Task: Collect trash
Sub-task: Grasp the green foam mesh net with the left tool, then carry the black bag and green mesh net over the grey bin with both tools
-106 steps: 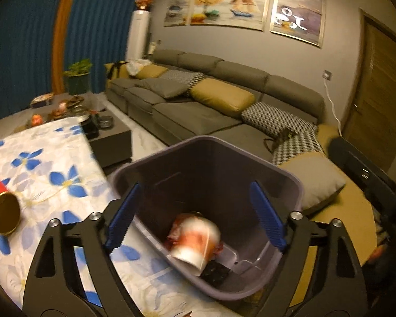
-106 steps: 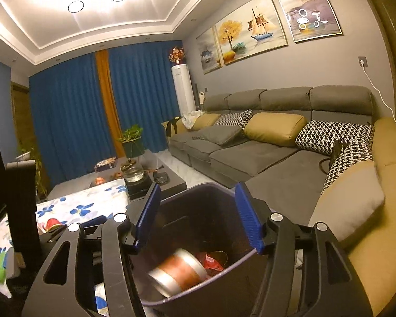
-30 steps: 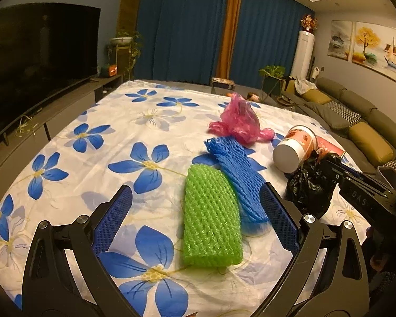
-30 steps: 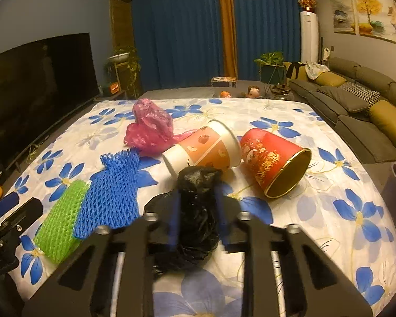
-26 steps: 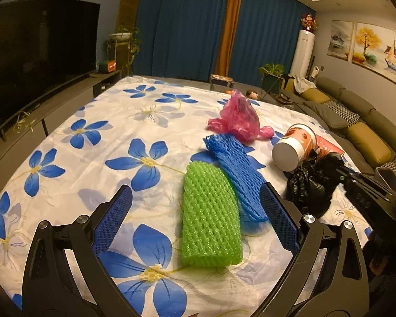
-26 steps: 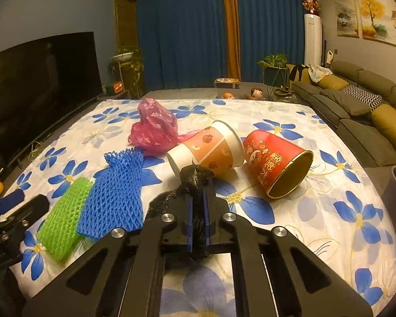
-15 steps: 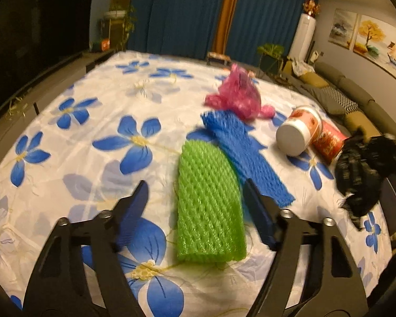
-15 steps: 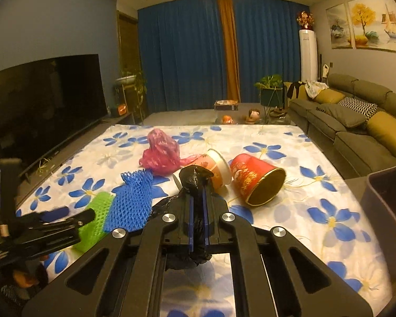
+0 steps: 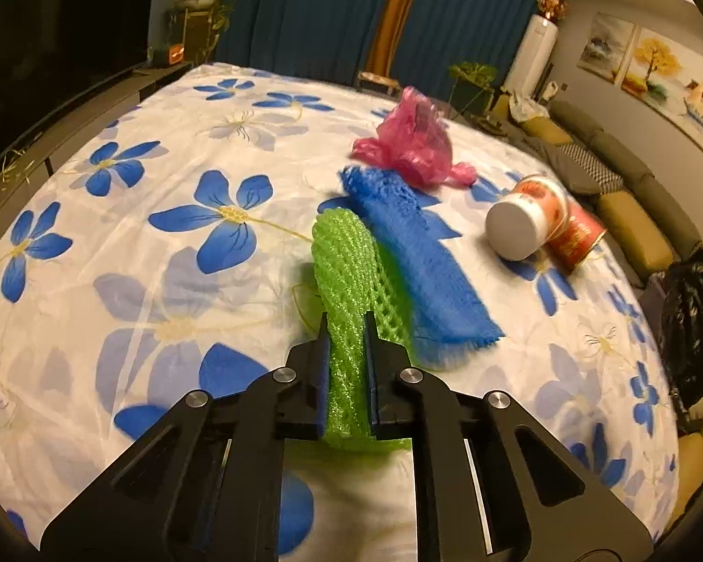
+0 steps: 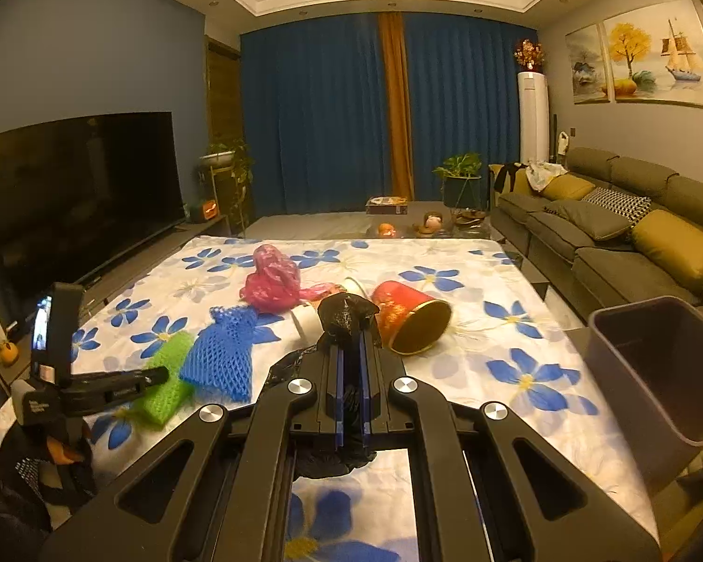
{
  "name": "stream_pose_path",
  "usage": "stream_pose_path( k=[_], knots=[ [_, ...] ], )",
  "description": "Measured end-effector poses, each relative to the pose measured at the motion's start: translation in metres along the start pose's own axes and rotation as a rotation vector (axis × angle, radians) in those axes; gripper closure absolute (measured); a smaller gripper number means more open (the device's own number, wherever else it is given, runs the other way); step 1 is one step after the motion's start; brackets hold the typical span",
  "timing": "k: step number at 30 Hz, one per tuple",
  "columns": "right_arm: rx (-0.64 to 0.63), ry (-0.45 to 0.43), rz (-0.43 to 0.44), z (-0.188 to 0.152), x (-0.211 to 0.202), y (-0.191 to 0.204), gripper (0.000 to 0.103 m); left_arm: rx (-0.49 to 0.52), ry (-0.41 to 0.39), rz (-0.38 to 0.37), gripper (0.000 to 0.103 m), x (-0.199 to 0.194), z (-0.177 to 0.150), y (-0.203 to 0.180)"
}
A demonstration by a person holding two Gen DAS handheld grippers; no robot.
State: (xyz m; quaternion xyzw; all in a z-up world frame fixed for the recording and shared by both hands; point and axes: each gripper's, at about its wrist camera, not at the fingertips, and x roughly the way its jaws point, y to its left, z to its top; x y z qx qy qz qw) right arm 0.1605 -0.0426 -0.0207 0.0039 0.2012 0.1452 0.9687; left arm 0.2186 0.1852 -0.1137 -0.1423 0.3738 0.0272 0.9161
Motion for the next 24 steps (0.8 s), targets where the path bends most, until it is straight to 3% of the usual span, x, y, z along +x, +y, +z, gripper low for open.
stream_pose_path(
  k=[10, 24],
  knots=[
    [0.029, -0.035, -0.029, -0.007, -0.035, -0.025, 0.097, 0.011, -0.185, -0.037, 0.092, -0.082, -0.003, -0.013],
    [0.042, -0.083, -0.044, -0.008, -0.065, -0.039, 0.097, 0.119, -0.258, -0.125, 0.092, -0.116, -0.006, -0.075]
  ],
)
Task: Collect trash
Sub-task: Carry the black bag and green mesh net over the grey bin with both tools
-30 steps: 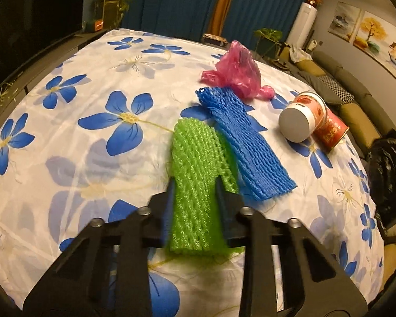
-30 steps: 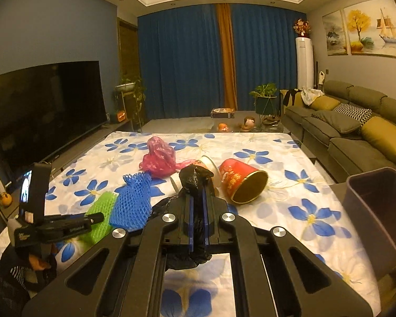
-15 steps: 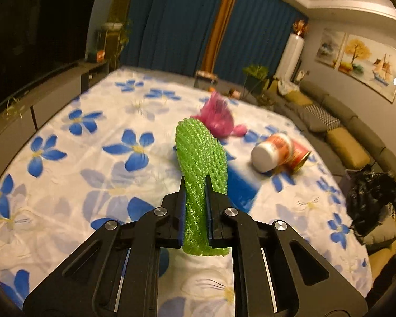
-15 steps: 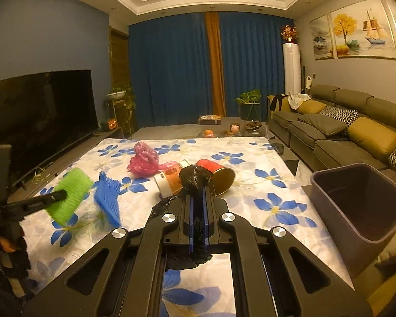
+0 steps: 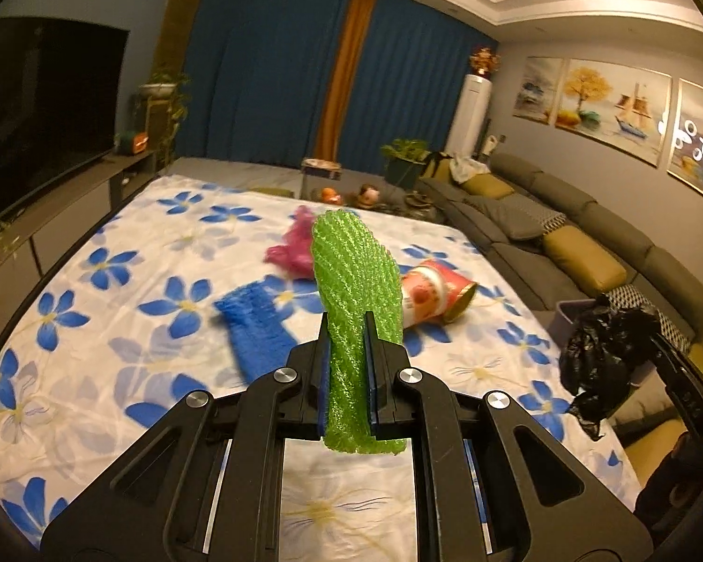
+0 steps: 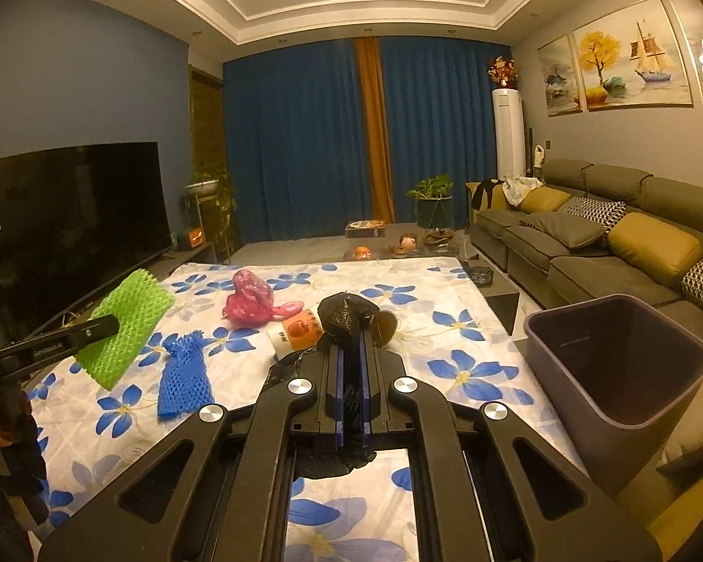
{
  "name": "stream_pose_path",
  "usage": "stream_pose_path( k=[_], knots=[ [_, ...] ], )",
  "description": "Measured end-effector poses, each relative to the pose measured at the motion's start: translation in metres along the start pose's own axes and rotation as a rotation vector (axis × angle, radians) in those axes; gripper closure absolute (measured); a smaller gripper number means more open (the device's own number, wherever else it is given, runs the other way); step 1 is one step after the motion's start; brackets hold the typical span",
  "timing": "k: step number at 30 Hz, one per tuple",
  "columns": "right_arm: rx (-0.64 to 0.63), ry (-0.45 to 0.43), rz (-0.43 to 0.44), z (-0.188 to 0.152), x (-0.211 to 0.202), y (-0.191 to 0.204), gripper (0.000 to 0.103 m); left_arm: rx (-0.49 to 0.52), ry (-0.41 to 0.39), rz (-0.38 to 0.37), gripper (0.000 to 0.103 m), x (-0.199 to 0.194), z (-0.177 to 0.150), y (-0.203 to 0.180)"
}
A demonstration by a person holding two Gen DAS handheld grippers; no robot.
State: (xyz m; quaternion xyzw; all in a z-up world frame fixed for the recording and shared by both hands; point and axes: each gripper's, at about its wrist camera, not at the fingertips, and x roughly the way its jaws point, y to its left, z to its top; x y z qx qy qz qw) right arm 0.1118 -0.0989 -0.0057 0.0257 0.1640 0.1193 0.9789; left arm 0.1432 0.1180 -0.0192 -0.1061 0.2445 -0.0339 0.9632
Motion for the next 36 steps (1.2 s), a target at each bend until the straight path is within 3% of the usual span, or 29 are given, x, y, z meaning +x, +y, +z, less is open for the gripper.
stream_pose_path(
  k=[20, 36],
  knots=[
    [0.037, -0.053, -0.134, 0.012, -0.022, -0.068, 0.097, 0.186, 0.0, -0.195, 0.092, 0.036, 0.008, -0.142],
    [0.111, -0.105, -0.326, 0.02, -0.035, -0.151, 0.097, 0.278, 0.013, -0.332, 0.092, 0.076, 0.008, -0.244]
  ],
)
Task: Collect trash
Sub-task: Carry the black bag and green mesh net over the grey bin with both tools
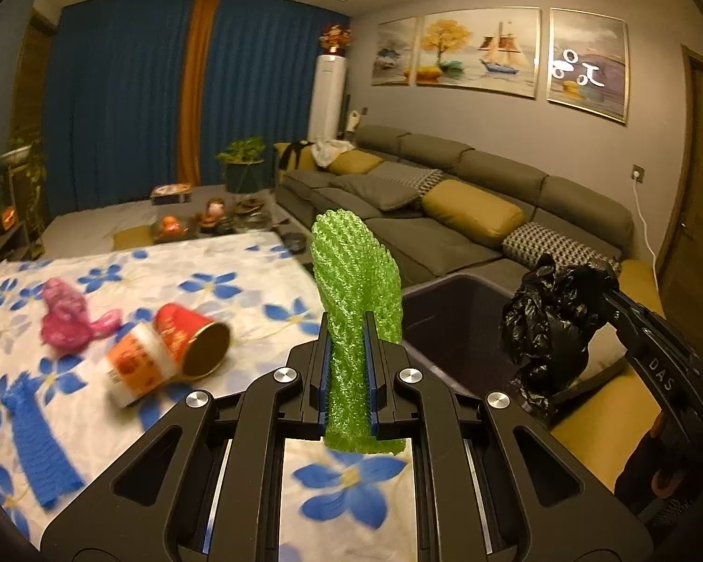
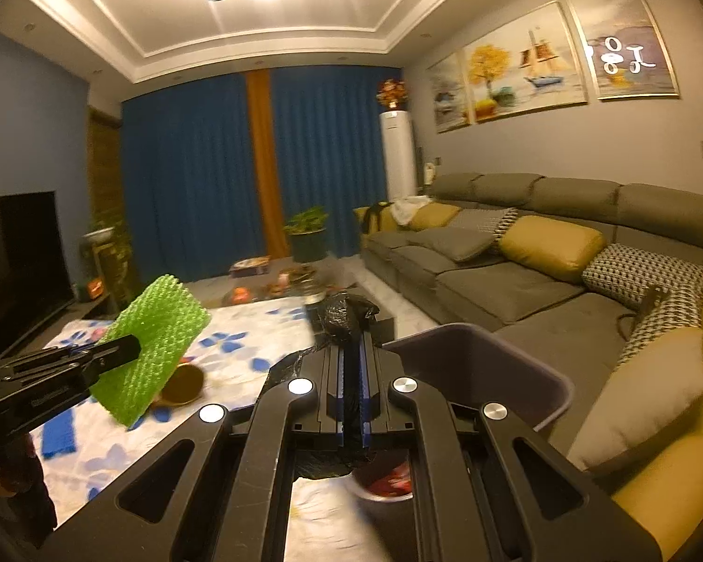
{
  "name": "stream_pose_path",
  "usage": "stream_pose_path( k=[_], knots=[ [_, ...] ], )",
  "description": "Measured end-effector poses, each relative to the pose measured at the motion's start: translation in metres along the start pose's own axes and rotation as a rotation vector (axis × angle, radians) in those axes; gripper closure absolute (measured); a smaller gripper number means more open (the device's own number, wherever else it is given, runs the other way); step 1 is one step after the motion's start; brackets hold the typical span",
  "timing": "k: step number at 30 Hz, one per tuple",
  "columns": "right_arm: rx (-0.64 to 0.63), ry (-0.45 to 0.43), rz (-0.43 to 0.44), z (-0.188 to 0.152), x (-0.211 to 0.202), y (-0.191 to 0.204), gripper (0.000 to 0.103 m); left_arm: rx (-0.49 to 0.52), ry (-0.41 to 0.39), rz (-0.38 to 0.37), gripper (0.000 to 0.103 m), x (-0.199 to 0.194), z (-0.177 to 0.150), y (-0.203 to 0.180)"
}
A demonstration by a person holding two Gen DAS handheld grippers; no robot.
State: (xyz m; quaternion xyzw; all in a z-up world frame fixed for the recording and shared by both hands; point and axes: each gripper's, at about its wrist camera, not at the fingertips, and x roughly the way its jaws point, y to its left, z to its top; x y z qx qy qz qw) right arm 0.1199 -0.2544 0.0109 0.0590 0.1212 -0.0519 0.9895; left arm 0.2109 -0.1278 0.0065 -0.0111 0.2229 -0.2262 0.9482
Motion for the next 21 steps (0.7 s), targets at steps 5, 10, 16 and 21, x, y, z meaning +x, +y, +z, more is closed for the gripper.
stream_pose_path(
  k=[5, 10, 16, 21],
  knots=[
    [0.029, -0.013, -0.049, -0.001, 0.003, -0.021, 0.097, 0.026, -0.005, -0.047, 0.092, 0.025, 0.007, -0.029],
    [0.045, -0.016, -0.078, 0.0, 0.009, -0.033, 0.097, 0.037, -0.005, -0.089, 0.092, 0.05, 0.011, -0.046],
    [0.055, -0.007, -0.093, -0.001, 0.019, -0.044, 0.097, 0.054, 0.001, -0.12, 0.092, 0.075, 0.013, -0.061],
    [0.065, 0.001, -0.104, -0.003, 0.024, -0.05, 0.097, 0.059, 0.012, -0.139, 0.092, 0.091, 0.012, -0.071]
  ],
)
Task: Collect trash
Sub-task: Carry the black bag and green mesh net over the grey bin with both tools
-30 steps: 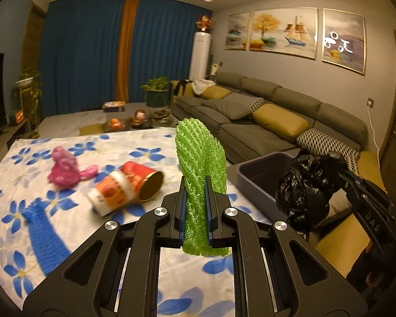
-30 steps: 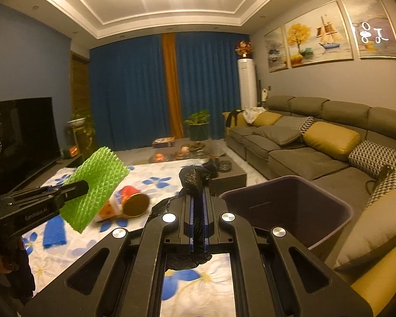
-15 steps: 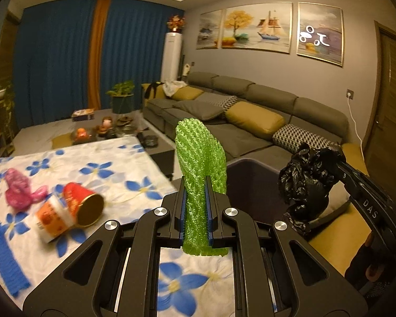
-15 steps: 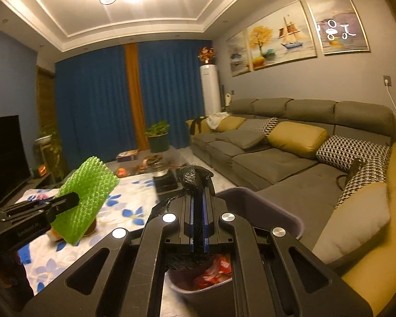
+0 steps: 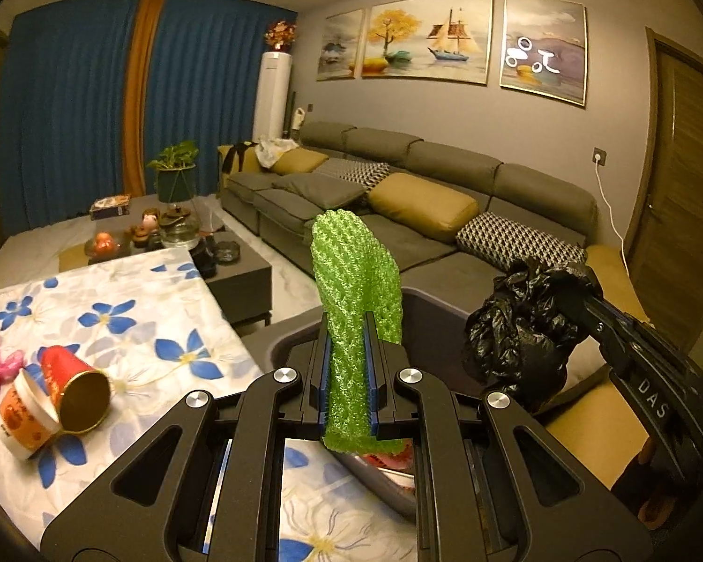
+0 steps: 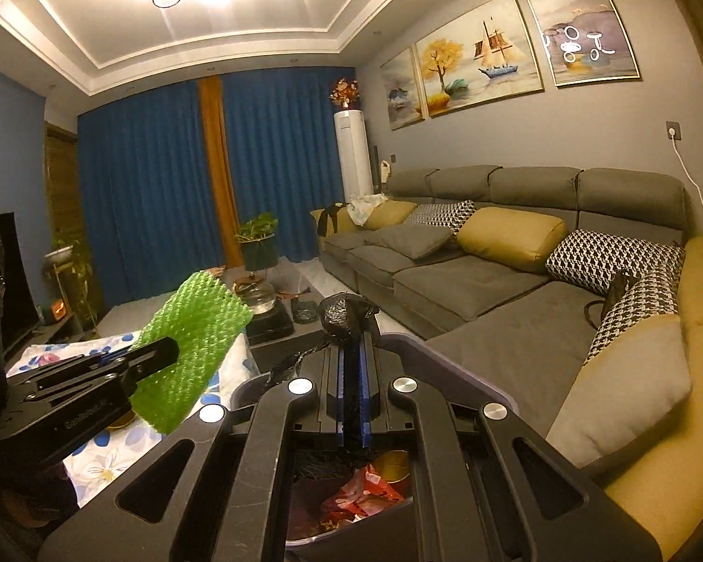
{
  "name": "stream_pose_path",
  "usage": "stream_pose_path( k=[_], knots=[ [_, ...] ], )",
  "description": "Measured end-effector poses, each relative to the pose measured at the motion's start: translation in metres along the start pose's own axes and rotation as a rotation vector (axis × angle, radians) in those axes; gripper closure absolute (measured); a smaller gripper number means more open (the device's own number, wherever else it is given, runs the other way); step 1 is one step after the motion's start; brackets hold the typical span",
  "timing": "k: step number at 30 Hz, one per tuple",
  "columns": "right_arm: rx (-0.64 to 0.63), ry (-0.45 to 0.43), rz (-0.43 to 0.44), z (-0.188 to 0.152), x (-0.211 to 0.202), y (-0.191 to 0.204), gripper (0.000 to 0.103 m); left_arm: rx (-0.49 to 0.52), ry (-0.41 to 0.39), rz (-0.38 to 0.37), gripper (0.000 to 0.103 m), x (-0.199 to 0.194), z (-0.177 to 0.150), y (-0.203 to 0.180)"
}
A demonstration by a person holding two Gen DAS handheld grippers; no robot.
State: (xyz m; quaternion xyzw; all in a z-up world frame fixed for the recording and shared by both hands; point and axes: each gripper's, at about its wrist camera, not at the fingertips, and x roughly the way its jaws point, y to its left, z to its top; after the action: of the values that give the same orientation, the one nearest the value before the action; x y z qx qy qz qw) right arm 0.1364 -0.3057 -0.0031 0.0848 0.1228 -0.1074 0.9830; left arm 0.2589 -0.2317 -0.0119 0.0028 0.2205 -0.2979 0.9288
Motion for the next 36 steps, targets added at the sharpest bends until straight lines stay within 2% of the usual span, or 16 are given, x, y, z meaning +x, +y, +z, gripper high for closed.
stream_pose_path(
  k=[10, 36],
  knots=[
    [0.012, 0.013, -0.017, 0.003, 0.009, -0.005, 0.097, 0.015, 0.024, -0.023, 0.092, 0.024, -0.005, -0.004],
    [0.005, 0.051, -0.026, 0.004, 0.026, -0.004, 0.097, -0.01, 0.057, -0.056, 0.092, 0.051, -0.01, -0.009]
  ],
)
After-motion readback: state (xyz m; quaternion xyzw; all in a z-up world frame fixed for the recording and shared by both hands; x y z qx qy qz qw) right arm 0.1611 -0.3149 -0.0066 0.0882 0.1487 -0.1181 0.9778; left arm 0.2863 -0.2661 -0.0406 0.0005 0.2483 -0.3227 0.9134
